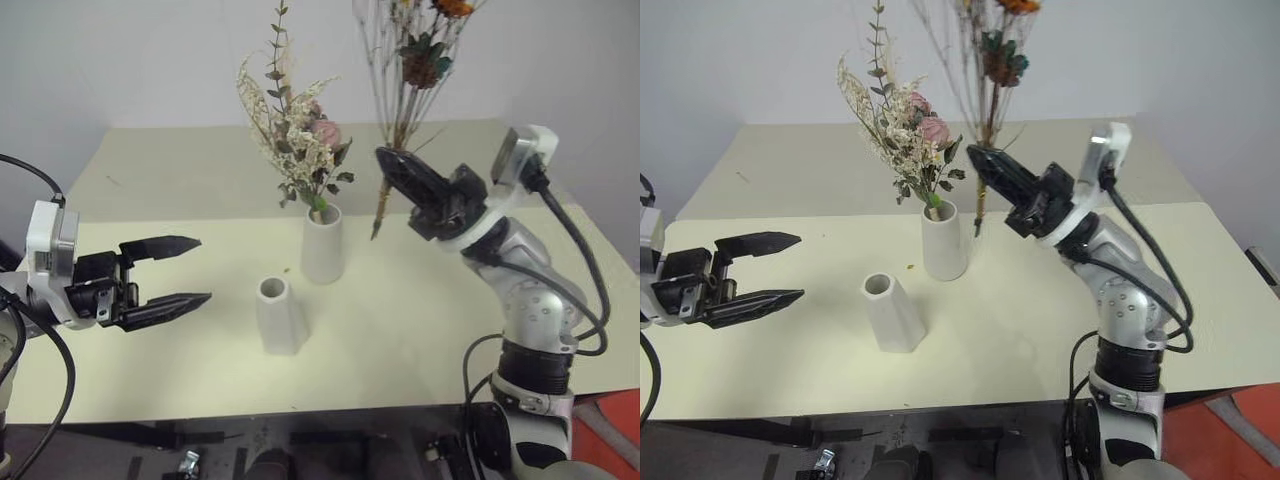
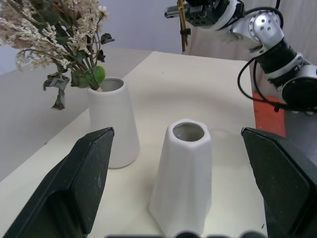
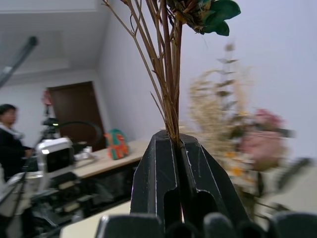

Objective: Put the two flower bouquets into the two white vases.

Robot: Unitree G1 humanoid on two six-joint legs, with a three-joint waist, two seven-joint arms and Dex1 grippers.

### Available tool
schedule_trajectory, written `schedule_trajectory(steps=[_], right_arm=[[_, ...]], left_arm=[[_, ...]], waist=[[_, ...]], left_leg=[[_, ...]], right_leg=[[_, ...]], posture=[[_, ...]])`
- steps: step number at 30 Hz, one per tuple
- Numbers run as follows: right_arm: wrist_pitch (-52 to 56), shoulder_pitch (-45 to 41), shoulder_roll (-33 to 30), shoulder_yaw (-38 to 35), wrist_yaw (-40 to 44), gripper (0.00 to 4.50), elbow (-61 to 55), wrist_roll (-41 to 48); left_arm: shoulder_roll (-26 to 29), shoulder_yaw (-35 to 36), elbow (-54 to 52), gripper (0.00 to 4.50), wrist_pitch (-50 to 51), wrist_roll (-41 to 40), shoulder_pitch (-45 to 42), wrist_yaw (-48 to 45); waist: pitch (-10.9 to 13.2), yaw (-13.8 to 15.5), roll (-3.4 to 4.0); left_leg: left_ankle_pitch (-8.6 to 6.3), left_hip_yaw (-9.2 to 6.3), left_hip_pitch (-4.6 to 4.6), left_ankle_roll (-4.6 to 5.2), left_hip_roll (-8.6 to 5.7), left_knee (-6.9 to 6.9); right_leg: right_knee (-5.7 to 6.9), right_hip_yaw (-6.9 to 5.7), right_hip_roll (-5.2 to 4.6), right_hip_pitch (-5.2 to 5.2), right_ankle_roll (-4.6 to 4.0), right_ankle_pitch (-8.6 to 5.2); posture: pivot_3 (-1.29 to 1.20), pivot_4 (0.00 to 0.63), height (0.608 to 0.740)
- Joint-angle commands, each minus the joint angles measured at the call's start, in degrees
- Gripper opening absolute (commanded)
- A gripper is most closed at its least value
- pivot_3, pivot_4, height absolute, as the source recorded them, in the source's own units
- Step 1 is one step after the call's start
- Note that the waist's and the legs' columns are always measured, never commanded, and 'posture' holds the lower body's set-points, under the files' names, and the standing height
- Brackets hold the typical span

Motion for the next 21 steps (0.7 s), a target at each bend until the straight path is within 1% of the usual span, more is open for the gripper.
schedule_trajectory(steps=[1,13,21], right_arm=[[-4.05,-0.12,1.10,3.50,0.20,0.02,-1.67,-2.15],[-7.99,-2.25,6.22,9.66,-2.49,0.02,0.64,-5.17],[-11.62,-1.39,7.76,14.00,-0.97,0.02,3.69,-9.85]], left_arm=[[1.09,1.12,-1.78,4.50,0.32,-1.36,-0.04,-0.66],[1.26,1.73,-2.63,4.50,1.33,-2.04,1.03,-1.10],[0.90,2.27,-3.34,4.50,1.19,-2.09,1.61,-0.40]], waist=[[0.00,0.09,0.00],[0.00,0.05,0.00],[0.00,0.08,0.00]], left_leg=[[0.00,0.00,0.00,0.00,0.00,0.00],[0.03,-0.01,0.04,-0.05,-0.01,-0.03],[0.03,-0.01,0.03,-0.05,-0.01,-0.03]], right_leg=[[0.00,0.00,0.00,0.00,0.00,0.00],[0.00,-0.01,0.01,-0.01,-0.01,0.00],[0.00,-0.01,0.00,-0.01,-0.01,0.00]], posture=[[0.00,0.150,0.740],[0.00,0.150,0.740],[0.00,0.150,0.740]])
